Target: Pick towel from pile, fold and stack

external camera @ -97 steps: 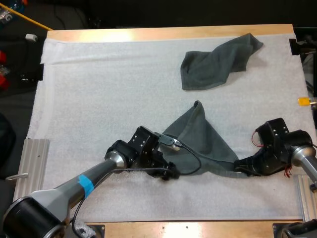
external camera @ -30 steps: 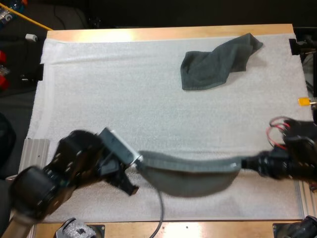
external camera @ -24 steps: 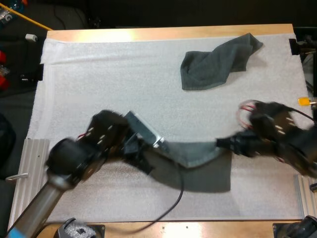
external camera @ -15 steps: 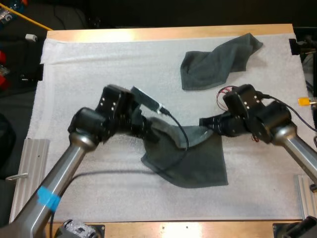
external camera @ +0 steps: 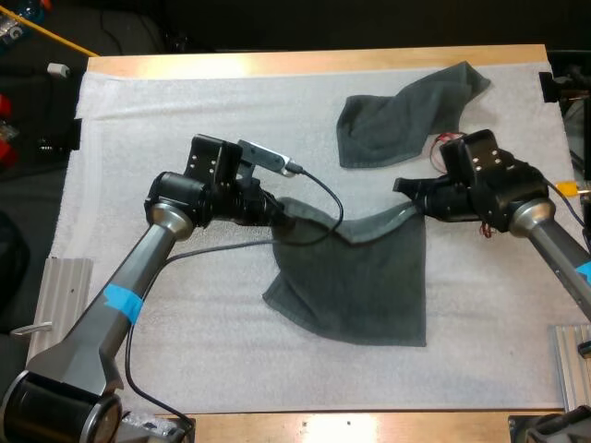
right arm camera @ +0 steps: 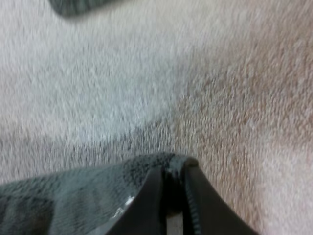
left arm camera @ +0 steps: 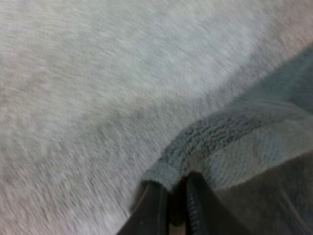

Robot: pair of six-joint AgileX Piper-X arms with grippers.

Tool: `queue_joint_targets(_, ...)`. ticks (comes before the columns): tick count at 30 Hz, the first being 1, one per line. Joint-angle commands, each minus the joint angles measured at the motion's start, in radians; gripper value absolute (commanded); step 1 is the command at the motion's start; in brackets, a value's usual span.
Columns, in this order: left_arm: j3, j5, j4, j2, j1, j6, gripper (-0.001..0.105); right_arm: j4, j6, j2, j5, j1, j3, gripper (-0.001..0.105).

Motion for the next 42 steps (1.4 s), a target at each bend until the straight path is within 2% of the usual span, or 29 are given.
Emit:
queue_joint_targets(1, -0.004, 0.006, -0.022, -0.004, 0.007, -0.017, 0.000, -0.011, 0.013, 0.001, 0.006, -0.011, -0.003, 0.000)
queue_joint_targets(7, -0.004, 0.006, -0.073, -0.005, 0.021, -0.028, 0.000, -0.044, 0.038, 0.006, 0.045, -0.024, -0.003, 0.000)
queue_joint_targets(14, -0.004, 0.006, -0.098, -0.005, 0.021, -0.028, 0.000, -0.076, 0.038, 0.006, 0.043, -0.024, -0.003, 0.001)
queue_joint_targets(17, -0.004, 0.006, -0.107, -0.005, 0.021, -0.032, 0.007, -0.086, 0.038, 0.006, 0.042, -0.024, -0.003, 0.016)
queue_joint_targets(19, -0.004, 0.006, -0.108, -0.005, 0.021, -0.034, 0.024, -0.101, 0.038, 0.006, 0.033, -0.024, -0.003, 0.037)
queue_joint_targets(22, -0.007, 0.017, -0.101, -0.005, 0.021, -0.034, 0.050, -0.127, 0.033, 0.005, 0.022, -0.024, -0.003, 0.059)
queue_joint_targets(24, -0.007, 0.035, -0.099, -0.012, 0.021, -0.032, 0.057, -0.131, 0.022, -0.005, 0.019, -0.024, -0.003, 0.060)
queue_joint_targets(30, -0.007, 0.033, -0.082, -0.090, 0.021, -0.025, 0.051, -0.101, -0.102, -0.081, 0.043, -0.024, -0.003, 0.060)
queue_joint_targets(36, -0.007, 0.033, 0.032, -0.206, 0.021, -0.005, 0.051, 0.068, -0.193, -0.195, 0.043, -0.024, -0.003, 0.060)
queue_joint_targets(40, -0.007, 0.035, 0.115, -0.269, 0.021, -0.001, 0.051, 0.181, -0.212, -0.260, 0.043, -0.024, -0.003, 0.060)
queue_joint_targets(42, -0.007, 0.035, 0.201, -0.319, 0.021, 0.034, 0.051, 0.250, -0.214, -0.311, 0.043, -0.024, -0.003, 0.060)
